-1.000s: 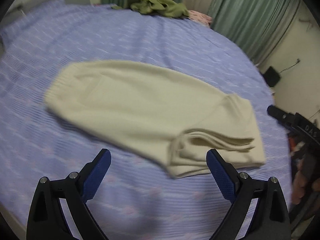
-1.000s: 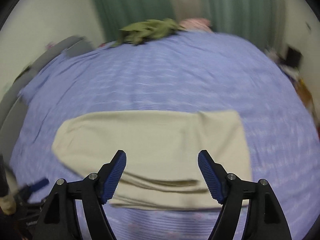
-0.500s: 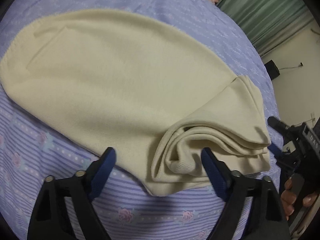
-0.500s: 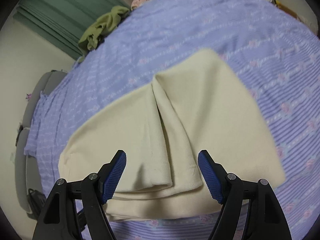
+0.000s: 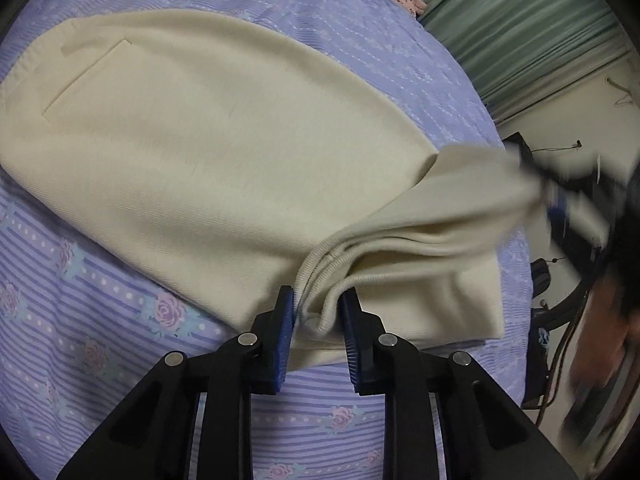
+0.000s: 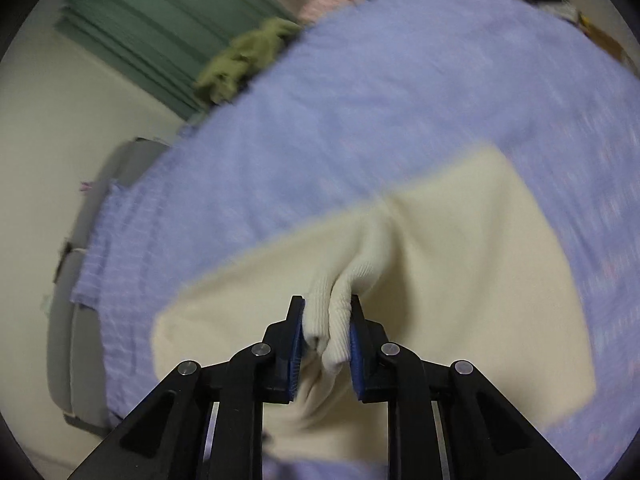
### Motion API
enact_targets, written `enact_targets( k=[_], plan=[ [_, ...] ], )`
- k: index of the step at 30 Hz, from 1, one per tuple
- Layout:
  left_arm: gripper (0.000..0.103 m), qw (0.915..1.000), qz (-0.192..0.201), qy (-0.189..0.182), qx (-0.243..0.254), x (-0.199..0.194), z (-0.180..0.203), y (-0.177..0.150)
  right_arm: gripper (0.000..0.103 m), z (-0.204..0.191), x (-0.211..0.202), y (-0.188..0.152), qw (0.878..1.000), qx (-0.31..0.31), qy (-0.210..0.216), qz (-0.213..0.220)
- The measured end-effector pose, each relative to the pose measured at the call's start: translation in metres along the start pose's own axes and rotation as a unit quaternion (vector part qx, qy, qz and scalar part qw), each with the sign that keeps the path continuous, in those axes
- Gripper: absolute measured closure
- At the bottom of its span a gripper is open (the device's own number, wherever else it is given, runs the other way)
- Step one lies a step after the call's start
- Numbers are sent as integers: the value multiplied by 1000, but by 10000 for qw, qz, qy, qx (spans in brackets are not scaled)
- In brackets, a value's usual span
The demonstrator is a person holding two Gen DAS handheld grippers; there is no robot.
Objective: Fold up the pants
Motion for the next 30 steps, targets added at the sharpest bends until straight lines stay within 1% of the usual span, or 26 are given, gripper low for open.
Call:
enact_targets(
  k=[1, 2, 4, 5, 6, 8, 10, 12, 13, 14, 15, 16, 17, 18, 20, 22, 24, 26, 29, 30],
  plan=[
    [79, 10000, 29, -33, -7, -1, 1, 1, 82, -13, 10, 12, 9999, -128, 56, -35],
    [79, 10000, 44, -75, -22, -1, 1, 2, 82, -29, 29, 25, 9994, -304, 104, -135],
    [79, 9999, 51, -129, -66, -1, -2, 4, 82, -49, 59, 36, 9976, -606, 102, -312],
    [79, 9999, 36, -127, -96, 1, -3, 5, 82, -61, 85, 41, 9947, -911, -53, -484],
    [79, 9999, -7, -93, -117, 3, -6, 5, 82, -66, 98, 41, 9923, -1069, -164, -602],
    [79, 9997, -138, -79, -193, 9, -16, 1, 85, -74, 139, 37, 9851, -1383, -428, -932],
    [79, 9991, -280, -137, -290, 15, -21, -3, 85, -71, 163, 35, 9804, -1509, -628, -1103],
    [79, 9982, -353, -249, -415, 18, -24, -5, 85, -66, 186, 31, 9775, -1523, -721, -1267],
    [79, 9979, -379, -278, -441, 19, -26, -5, 83, -65, 193, 30, 9769, -1525, -730, -1308],
    [79, 9976, -408, -306, -464, 20, -27, -6, 82, -67, 202, 29, 9757, -1571, -644, -1385],
    [79, 9974, -429, -310, -483, 20, -27, -6, 79, -70, 204, 27, 9757, -1595, -494, -1420],
    [79, 9972, -457, -309, -508, 21, -26, -6, 65, -77, 204, 27, 9751, -1643, -309, -1458],
    [79, 9972, -461, -305, -505, 21, -25, -6, 60, -87, 200, 30, 9741, -1766, -253, -1389],
    [79, 9973, -459, -295, -491, 20, -24, -6, 56, -92, 198, 32, 9734, -1882, -296, -1273],
    [78, 9974, -460, -270, -476, 20, -24, -8, 55, -105, 175, 37, 9647, -2353, -789, -883],
    [78, 9974, -474, -265, -473, 19, -22, -8, 55, -104, 151, 36, 9595, -2496, -1154, -617],
    [78, 9975, -474, -259, -456, 19, -18, -7, 55, -97, 134, 32, 9538, -2575, -1451, -538],
    [78, 9977, -461, -237, -431, 18, -22, -4, 55, -81, 118, 20, 9477, -2578, -1780, -608],
    [78, 9983, -413, -187, -362, 16, -21, -5, 56, -59, 110, -3, 9504, -2452, -1711, -857],
    [78, 9985, -389, -170, -337, 14, -20, -6, 58, -54, 114, -9, 9506, -2446, -1632, -999]
  ],
)
Point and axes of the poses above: each gripper's, at about its wrist camera, not at the fingertips, and x roughly the way its jaws point, z to its right, y to its top, the point moved 6 cm from there along x, roughly the way its jaws point, and after that the axes turned 15 degrees about y, right-handed, at the moved point
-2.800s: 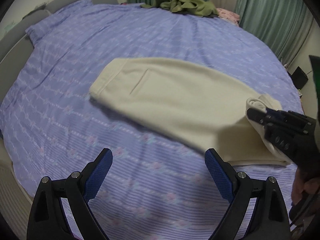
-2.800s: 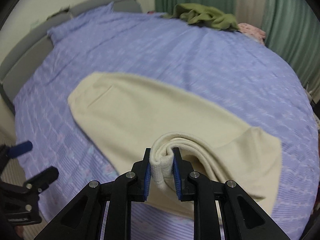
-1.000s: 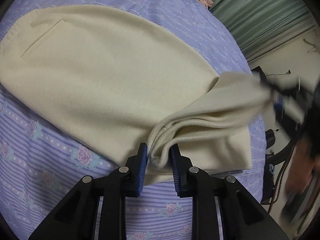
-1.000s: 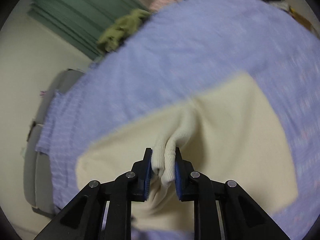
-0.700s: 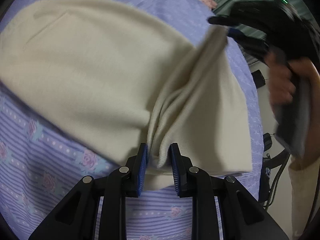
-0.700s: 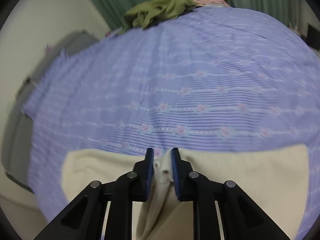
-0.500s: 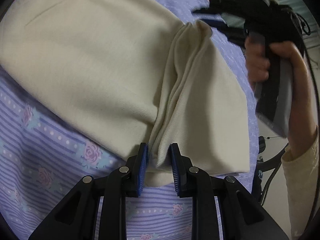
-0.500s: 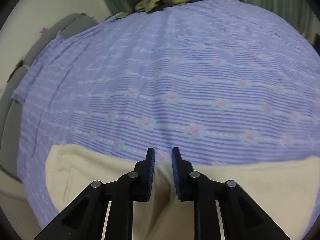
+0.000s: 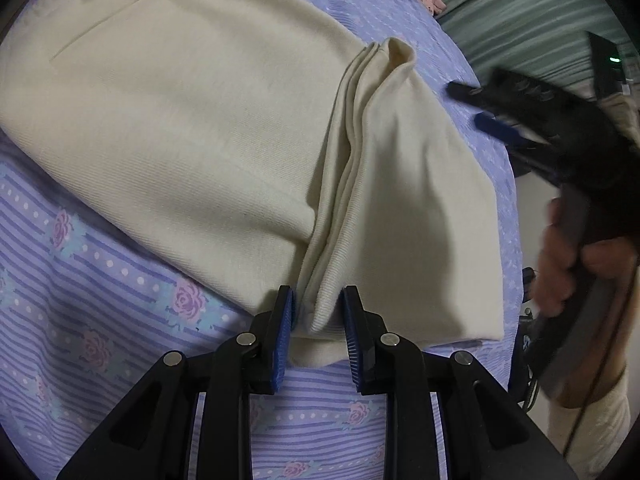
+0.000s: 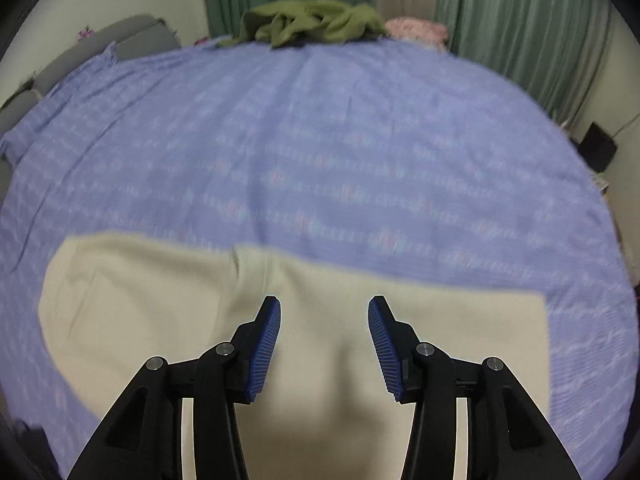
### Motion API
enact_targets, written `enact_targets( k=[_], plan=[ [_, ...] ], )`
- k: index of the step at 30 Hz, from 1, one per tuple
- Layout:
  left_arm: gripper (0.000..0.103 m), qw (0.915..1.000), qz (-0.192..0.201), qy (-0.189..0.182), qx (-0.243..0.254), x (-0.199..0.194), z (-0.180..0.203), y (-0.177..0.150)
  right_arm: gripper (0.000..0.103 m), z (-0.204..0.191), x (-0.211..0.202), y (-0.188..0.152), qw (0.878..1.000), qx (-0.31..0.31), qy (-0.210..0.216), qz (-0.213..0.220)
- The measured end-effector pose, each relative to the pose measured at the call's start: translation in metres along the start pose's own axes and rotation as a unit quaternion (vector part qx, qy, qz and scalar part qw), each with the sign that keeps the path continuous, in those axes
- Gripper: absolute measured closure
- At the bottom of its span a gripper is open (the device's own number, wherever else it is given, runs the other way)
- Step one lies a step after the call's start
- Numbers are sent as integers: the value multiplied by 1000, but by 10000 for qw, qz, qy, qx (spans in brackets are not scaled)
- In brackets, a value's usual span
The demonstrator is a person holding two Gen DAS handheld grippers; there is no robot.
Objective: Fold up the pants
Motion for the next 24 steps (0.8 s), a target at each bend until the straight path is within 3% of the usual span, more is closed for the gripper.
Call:
enact_targets(
  k=[3, 6, 9, 10, 14, 16, 19, 24],
  plan=[
    [78, 9999, 85, 107, 104, -2, 6, -1, 67, -5, 25, 1, 9997, -113, 182, -120],
    [78, 9999, 93, 76, 76, -3, 4, -4, 68, -14, 51, 12, 9991, -129, 365, -184],
    [64, 9996, 172, 198, -94, -10, -2, -3, 68, -21, 78, 19, 9982, -163, 379, -441],
    [51, 9990, 218, 345, -158, -14, -7, -2, 68, -24, 83, 21, 9981, -199, 351, -475],
    [35, 9913, 875, 853, -492, -53, -43, 7, 66, -48, 59, 34, 9975, -296, 637, -120],
    [30, 9838, 1243, 1121, -648, -75, -69, 14, 46, -67, 34, 36, 9960, -299, 825, 155],
    [26, 9746, 1572, 1354, -845, -95, -109, 28, 33, -91, 6, 27, 9950, -304, 828, 470],
    [25, 9714, 1739, 921, -1328, -98, -176, 54, 28, -127, -5, -10, 9956, -381, 723, 466]
  ],
)
Point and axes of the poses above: each gripper's, at about its wrist camera, not at the fingertips, and x roughly the way its jaws point, z to its right, y to its top, the point moved 6 cm from there along x, roughly the way its jaws point, and after that the axes turned 15 degrees about y, right-handed, at the moved point
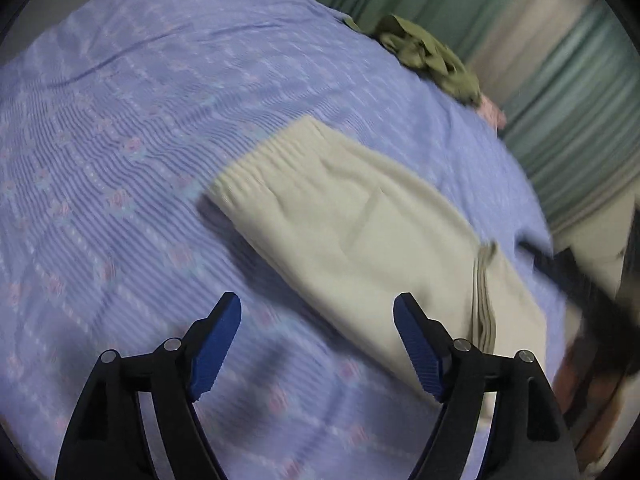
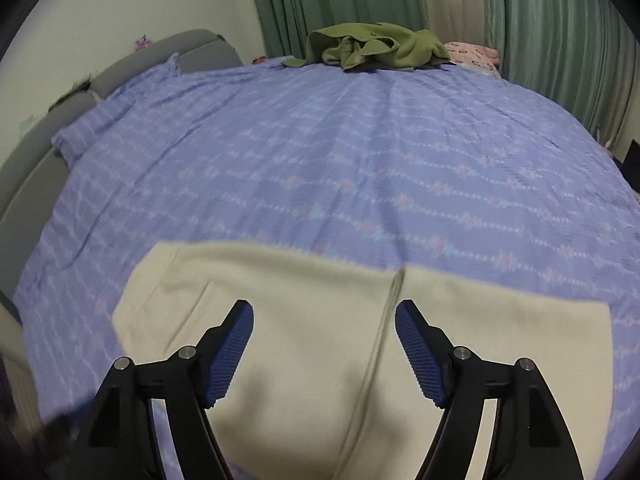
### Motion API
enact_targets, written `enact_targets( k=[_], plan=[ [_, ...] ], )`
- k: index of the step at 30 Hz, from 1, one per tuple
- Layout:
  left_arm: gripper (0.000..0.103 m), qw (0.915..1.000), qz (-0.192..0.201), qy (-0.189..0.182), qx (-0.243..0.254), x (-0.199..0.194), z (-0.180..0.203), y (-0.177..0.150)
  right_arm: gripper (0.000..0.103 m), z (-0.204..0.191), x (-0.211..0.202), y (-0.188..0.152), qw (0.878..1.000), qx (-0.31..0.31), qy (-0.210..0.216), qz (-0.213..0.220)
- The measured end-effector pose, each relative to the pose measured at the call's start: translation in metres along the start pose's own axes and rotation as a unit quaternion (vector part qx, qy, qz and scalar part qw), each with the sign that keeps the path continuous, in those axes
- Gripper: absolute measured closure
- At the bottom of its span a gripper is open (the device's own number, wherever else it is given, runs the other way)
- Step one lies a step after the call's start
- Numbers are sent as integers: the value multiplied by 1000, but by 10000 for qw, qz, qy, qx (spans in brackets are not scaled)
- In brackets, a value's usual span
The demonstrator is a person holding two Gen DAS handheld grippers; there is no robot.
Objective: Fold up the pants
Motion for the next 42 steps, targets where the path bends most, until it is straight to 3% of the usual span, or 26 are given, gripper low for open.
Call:
enact_targets(
  k=[6, 11, 19, 21, 22, 23, 26, 30, 34, 42],
  plan=[
    [24, 9974, -366, -579, -239, 50, -21, 28, 28, -21, 30, -40, 9986, 68, -54, -524],
    [24, 9963, -535, -624, -262, 82, -23, 39, 28, -26, 51, -59, 9962, 344, -95, -800],
    [20, 9835, -709, -1188, -1169, 118, -25, 60, 28, -28, 65, -66, 9939, 431, -107, -1012],
    [29, 9776, -757, -1397, -1376, 115, -19, 62, 28, -28, 65, -66, 9938, 443, -135, -1012],
    [42, 9758, -792, -1440, -1441, 112, -18, 61, 28, -28, 64, -66, 9936, 453, -129, -1026],
    [56, 9752, -799, -1426, -1490, 108, -18, 61, 28, -28, 61, -67, 9935, 470, -108, -1029],
    [78, 9731, -578, -1705, -1441, 78, -14, 69, 28, -29, 44, -63, 9945, 481, -77, -930],
    [80, 9845, 35, -1579, -759, 17, 14, 79, 28, -28, 11, -56, 9963, 533, -63, -678],
    [80, 9873, 687, -1428, 56, -47, 57, 82, 28, -15, -40, -48, 9969, 726, -80, -298],
    [81, 9732, 1449, -1318, 1200, -132, 164, 69, 28, 43, -148, -44, 9916, 1172, -395, 369]
  ],
)
Point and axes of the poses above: each gripper's, at about its wrist camera, not at the fingertips, and x roughly the way its jaws point, z to its right, y to its top, the point moved 6 cm from there along x, roughly the way its jaws point, and after that the axes turned 15 degrees about y, right-handed, at the moved point
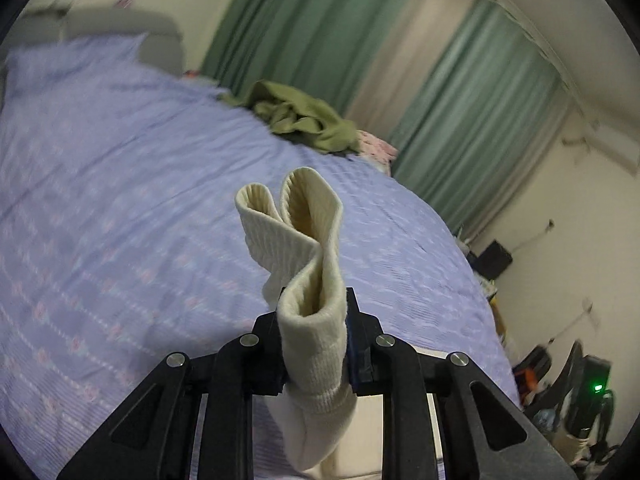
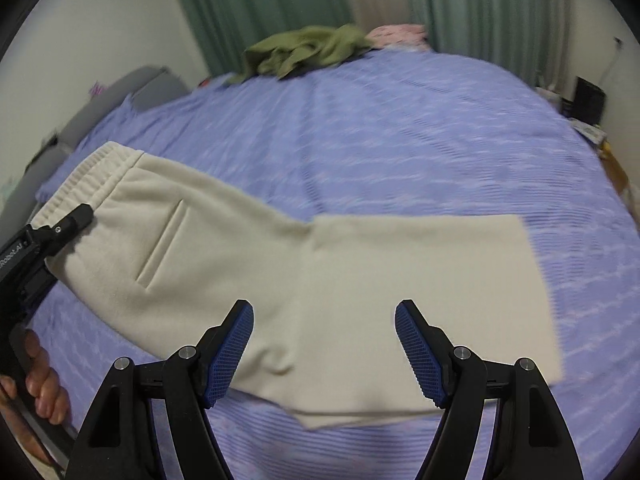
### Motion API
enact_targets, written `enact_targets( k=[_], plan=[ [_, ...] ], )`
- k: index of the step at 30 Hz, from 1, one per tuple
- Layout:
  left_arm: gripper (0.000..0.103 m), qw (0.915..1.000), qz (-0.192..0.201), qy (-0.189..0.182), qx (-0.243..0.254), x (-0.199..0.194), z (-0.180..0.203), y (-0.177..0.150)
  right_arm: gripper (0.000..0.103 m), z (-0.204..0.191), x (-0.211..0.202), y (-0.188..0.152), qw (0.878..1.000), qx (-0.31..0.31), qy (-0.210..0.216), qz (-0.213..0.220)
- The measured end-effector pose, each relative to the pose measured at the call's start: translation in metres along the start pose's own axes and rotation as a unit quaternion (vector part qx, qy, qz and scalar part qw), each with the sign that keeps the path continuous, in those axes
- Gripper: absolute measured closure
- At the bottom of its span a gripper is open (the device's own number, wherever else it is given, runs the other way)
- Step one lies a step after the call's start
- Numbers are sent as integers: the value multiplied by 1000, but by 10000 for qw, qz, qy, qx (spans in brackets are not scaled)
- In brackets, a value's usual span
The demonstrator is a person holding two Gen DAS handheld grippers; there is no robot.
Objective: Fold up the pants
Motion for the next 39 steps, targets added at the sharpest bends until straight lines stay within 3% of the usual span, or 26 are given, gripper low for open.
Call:
enact_targets(
  k=[4, 9, 14, 18, 27, 30, 32, 33, 34, 37, 39],
  plan=[
    [81, 9981, 98, 150, 582, -9, 64, -6, 28, 44, -44, 3, 9991, 267, -129, 318],
    [81, 9947, 34, -36, 1030, -7, 150, -29, 28, 103, -79, -2, 9964, 666, -126, 501],
    [82, 9890, -250, -10, 1456, 19, 225, -77, 28, 163, -96, -7, 9944, 897, -173, 535],
    [83, 9848, -604, 173, 1618, 48, 264, -120, 28, 211, -110, -12, 9930, 1030, -198, 546],
    [82, 9721, -1260, 467, 1924, 104, 299, -205, 28, 283, -104, -27, 9933, 1041, -368, 342],
    [70, 9687, -1522, 449, 1909, 117, 299, -223, 28, 296, -100, -33, 9926, 1067, -519, 274],
    [40, 9686, -1794, -26, 1721, 117, 303, -230, 28, 303, -99, -37, 9914, 1101, -666, 221],
    [36, 9687, -1872, -382, 1587, 111, 307, -229, 28, 305, -100, -39, 9907, 1141, -715, 215],
    [34, 9687, -1863, -469, 1572, 106, 309, -228, 28, 307, -101, -40, 9900, 1182, -738, 228],
    [34, 9728, -1607, -408, 1618, 85, 301, -209, 28, 307, -109, -39, 9874, 1334, -775, 343],
    [28, 9765, -1417, -342, 1587, 67, 279, -192, 28, 302, -112, -35, 9876, 1339, -724, 376]
  ],
)
Point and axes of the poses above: each gripper's, at about its wrist camera, not at the fingertips, and x roughly the way its jaws point, z to its right, y to its top, the point moved 6 cm from there along x, roughly the way its jaws point, and after that the axes turned 15 degrees about y, right-handed, at the moved point
